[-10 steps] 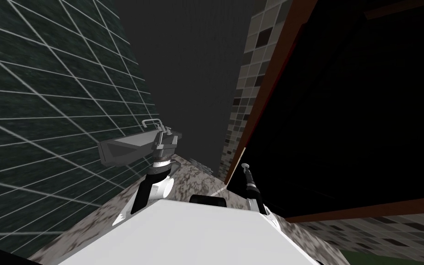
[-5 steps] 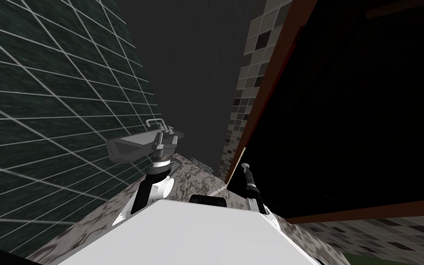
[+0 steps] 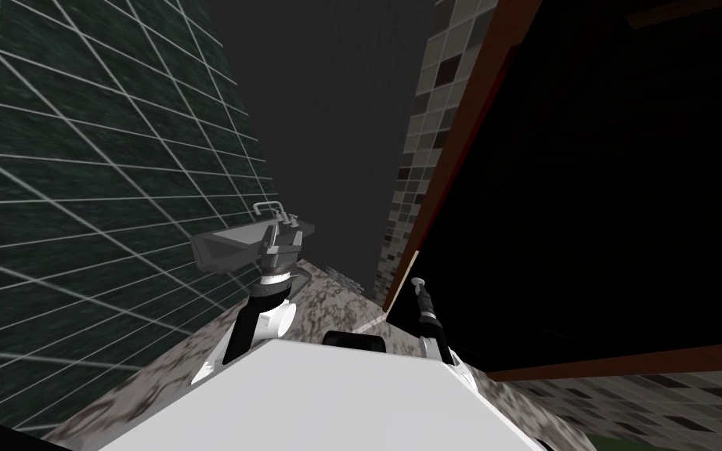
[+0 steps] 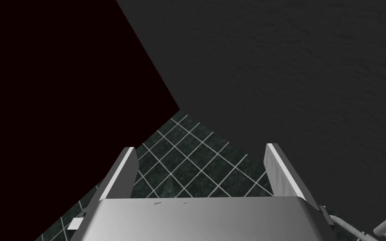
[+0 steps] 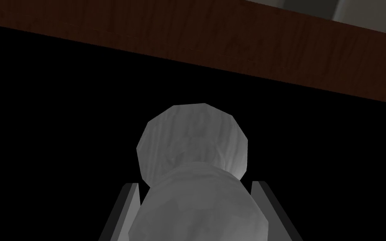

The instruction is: Pull the door open

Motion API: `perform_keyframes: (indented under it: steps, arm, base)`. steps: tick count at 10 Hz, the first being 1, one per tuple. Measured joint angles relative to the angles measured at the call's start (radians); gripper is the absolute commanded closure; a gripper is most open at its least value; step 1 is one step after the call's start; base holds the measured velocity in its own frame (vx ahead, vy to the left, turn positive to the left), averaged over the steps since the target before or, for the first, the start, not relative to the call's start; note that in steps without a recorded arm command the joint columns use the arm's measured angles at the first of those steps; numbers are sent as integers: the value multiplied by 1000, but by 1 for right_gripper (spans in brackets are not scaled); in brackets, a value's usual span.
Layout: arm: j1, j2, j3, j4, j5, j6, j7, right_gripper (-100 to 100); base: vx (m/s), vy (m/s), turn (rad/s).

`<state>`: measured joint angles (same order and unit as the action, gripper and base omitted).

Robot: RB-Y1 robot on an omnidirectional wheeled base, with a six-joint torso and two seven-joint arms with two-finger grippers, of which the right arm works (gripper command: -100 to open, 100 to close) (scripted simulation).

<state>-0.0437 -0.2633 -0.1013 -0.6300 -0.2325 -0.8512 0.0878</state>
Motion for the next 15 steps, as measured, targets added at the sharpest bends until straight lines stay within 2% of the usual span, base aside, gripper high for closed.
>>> perform_keyframes:
  steps: [2, 3, 11, 15]
  arm:
    - [-7, -2, 7, 13, -11, -5, -42, 100]
    - [-2, -4, 11, 2, -19, -1, -66, 100]
    - [-13, -13, 45, 18, -74, -8, -261, 100]
    - [-9, -15, 60, 10, -98, -2, -354, 100]
  base:
    - [-32, -8, 38]
    - [-52, -22, 58]
    - [-38, -8, 36]
    - [-34, -8, 32]
